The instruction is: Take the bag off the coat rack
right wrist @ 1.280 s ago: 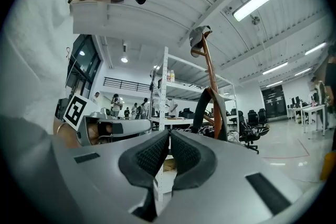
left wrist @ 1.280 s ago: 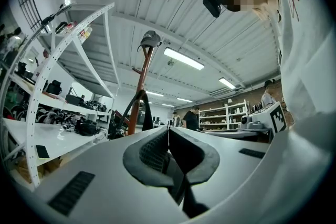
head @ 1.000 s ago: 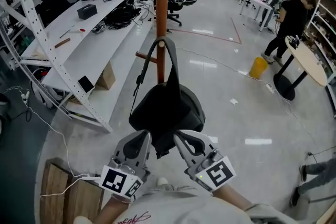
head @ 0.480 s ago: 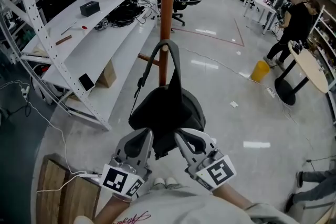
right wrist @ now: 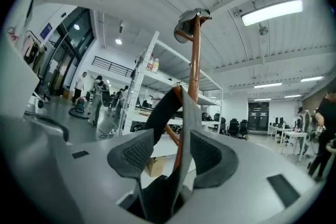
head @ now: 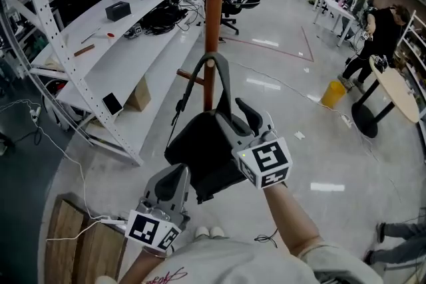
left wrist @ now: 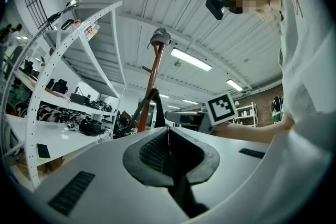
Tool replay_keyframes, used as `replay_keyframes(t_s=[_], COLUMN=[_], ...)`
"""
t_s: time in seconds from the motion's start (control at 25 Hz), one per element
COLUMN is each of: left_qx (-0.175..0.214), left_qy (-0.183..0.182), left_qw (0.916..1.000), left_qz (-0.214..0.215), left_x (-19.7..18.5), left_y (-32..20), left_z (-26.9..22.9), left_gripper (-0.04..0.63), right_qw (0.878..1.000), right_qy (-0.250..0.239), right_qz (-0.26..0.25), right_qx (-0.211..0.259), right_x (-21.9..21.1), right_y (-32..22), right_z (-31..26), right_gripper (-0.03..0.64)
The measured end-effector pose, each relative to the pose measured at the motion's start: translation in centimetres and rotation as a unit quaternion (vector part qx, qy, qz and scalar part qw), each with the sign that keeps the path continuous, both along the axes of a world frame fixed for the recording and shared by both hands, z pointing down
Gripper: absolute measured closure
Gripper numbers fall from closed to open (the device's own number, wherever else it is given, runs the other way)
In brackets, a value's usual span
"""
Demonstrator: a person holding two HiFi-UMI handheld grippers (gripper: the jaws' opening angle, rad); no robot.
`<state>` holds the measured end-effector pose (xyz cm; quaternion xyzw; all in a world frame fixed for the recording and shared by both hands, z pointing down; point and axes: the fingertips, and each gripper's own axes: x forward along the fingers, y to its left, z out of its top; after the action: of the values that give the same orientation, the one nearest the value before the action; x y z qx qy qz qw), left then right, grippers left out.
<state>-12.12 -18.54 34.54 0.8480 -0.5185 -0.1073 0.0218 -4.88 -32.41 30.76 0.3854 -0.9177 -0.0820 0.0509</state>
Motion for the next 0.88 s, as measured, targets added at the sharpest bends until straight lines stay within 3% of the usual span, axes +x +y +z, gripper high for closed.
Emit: replay_keyframes(t_s=[0.2,0.56,0.6,0.76,0.88], left_qx=[0.004,0.000,0.000,0.000,-0.002], left_qy=[0.000,-0.003,-0.004,-0.007,-0.010], left_qw=[0.9999,0.9994,0.9993,0.9991,0.9989], left_qz=[-0.014,-0.036,-0.038,-0.043,-0.046], left_x=[-0.9,-2.1,-2.2,-2.6,-2.8], left_y=[0.0,0.0,0.0,0.1,0.3], left_z=[-0.2,0.0,0.0,0.0,0.1], left_gripper=[0.575,0.575,0.575,0.575,0.575], right_qw=[0.999,0.995,0.995,0.994,0.993], right_qy=[0.018,0.028,0.028,0.028,0.022], right_qz=[0.039,0.088,0.089,0.101,0.110], right_qx=[-0.001,0.036,0.036,0.041,0.045], right_x=[-1.4,-2.1,-2.2,-2.1,-1.9], right_y=[-5.5,-9.3,-9.5,-9.7,-9.8], right_z=[-0.1,-1.5,-1.5,-1.5,-1.8], right_gripper=[0.408,0.411,0.420,0.570,0.578])
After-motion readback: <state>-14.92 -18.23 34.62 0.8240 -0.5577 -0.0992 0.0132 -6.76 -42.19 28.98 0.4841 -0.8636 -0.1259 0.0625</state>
